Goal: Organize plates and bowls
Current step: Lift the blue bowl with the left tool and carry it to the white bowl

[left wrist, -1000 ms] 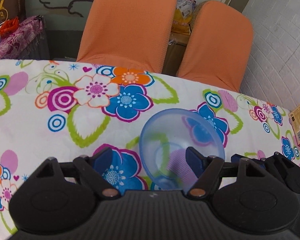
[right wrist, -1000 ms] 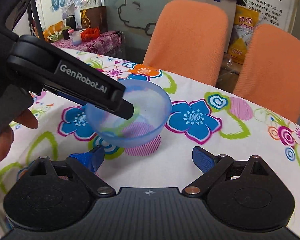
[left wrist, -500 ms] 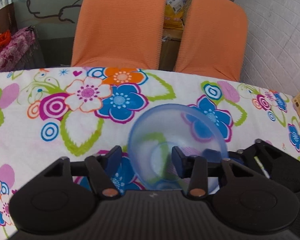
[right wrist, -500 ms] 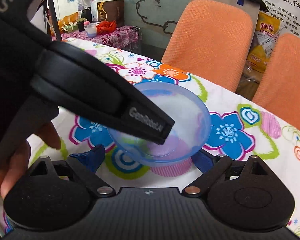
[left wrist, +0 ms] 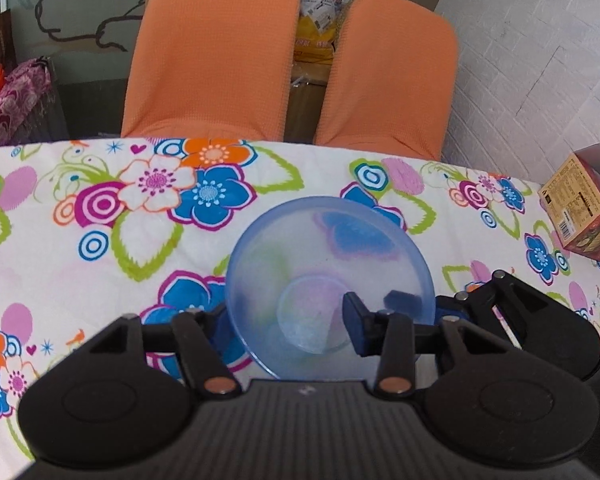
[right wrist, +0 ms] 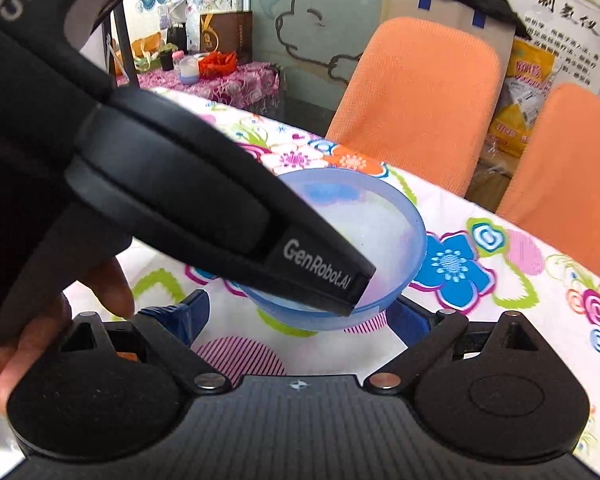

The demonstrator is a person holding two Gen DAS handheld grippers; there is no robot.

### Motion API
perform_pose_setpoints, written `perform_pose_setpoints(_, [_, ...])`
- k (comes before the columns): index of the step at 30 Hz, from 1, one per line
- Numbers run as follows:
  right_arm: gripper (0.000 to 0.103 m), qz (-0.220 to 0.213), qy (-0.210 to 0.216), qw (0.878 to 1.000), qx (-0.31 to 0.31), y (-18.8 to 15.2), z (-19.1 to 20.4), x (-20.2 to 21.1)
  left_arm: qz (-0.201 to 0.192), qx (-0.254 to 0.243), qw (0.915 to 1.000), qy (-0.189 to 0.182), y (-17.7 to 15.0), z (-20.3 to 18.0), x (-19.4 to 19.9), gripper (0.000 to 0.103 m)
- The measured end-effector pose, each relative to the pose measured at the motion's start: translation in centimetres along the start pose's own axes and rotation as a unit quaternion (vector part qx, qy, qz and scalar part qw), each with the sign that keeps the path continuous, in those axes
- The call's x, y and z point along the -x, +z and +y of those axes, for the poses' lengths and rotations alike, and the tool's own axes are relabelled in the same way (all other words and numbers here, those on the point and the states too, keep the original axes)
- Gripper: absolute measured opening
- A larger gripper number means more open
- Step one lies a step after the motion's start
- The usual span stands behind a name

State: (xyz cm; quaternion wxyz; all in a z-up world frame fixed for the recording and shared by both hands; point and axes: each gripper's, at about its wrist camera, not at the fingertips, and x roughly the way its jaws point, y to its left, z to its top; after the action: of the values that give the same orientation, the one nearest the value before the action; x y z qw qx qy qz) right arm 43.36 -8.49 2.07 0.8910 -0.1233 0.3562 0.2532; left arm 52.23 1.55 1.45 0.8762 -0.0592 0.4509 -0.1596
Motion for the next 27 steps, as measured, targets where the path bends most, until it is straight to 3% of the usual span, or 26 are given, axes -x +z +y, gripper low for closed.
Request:
perform_pose_setpoints(8, [0.083, -0.021, -0.031, 0.999, -0.002, -2.6, 1.9, 8.7, -0.033, -0.016, 0.9992, -0.016, -3.8, -6.0, 7.5, 0.043])
perform_pose_setpoints(15, [0.083, -0.042, -0.087, 0.995, -0.032, -9.4, 4.2, 17.7, -0.044, -0.038, 0.9960, -0.067, -10.8, -12.4, 12.8, 0.043])
perform_pose_setpoints(21, [0.082, -0.047, -0.114, 0.989, -0.080, -15.7, 5.9, 22.3, -0.041, -0.074, 0.9916, -0.098, -16.7, -17.3, 14.7, 0.043])
perform_pose_setpoints(27, [0.082, -0.046, -0.140, 0.982, -0.123, -19.7, 6.8, 23.7, -0.014, -0.094, 0.9890, -0.113, -20.8, -20.2, 14.0, 0.043])
